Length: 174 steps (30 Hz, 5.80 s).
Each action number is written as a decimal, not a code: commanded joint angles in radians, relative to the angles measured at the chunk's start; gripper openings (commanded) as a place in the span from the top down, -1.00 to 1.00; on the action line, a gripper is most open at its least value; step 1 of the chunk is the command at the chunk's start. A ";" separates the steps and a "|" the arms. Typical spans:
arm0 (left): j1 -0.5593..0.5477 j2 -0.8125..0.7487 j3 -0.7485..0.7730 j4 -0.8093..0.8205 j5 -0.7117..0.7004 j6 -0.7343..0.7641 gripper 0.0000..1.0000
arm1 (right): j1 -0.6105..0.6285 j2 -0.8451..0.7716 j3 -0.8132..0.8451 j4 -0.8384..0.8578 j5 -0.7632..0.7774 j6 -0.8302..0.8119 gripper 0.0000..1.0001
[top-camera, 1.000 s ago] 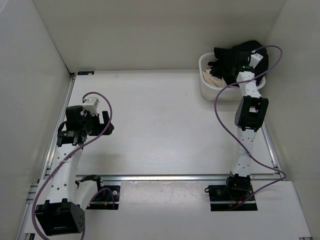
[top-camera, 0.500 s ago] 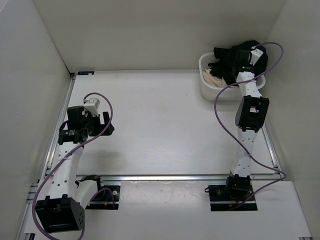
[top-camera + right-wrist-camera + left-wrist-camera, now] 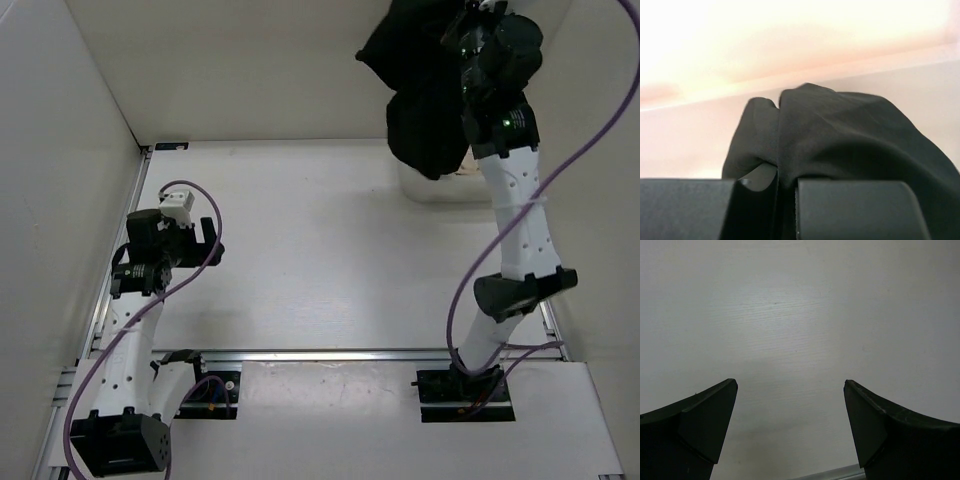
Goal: Fold and stack the trousers
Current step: Move the trousers to the center of the board, then flatten the trousers out
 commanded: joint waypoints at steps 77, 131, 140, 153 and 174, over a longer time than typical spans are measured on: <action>-0.596 0.756 0.382 -0.072 -0.162 0.000 0.72 | 0.175 -0.072 -1.141 -0.329 -0.270 0.582 1.00; -0.371 0.700 0.372 -0.278 -0.195 0.000 -0.91 | 0.318 0.196 -0.589 -0.453 -0.570 0.318 -0.43; -0.371 0.743 0.193 -0.212 -0.215 0.000 -0.65 | 0.341 0.272 -0.687 -0.440 -0.690 0.361 -0.33; -0.274 0.587 0.158 -0.212 -0.260 0.000 0.71 | 0.369 0.444 -0.529 -0.532 -0.717 0.361 -0.15; 0.132 0.192 0.198 -0.307 -0.436 0.000 0.71 | 0.307 -0.513 -0.573 -0.766 -0.109 0.482 1.00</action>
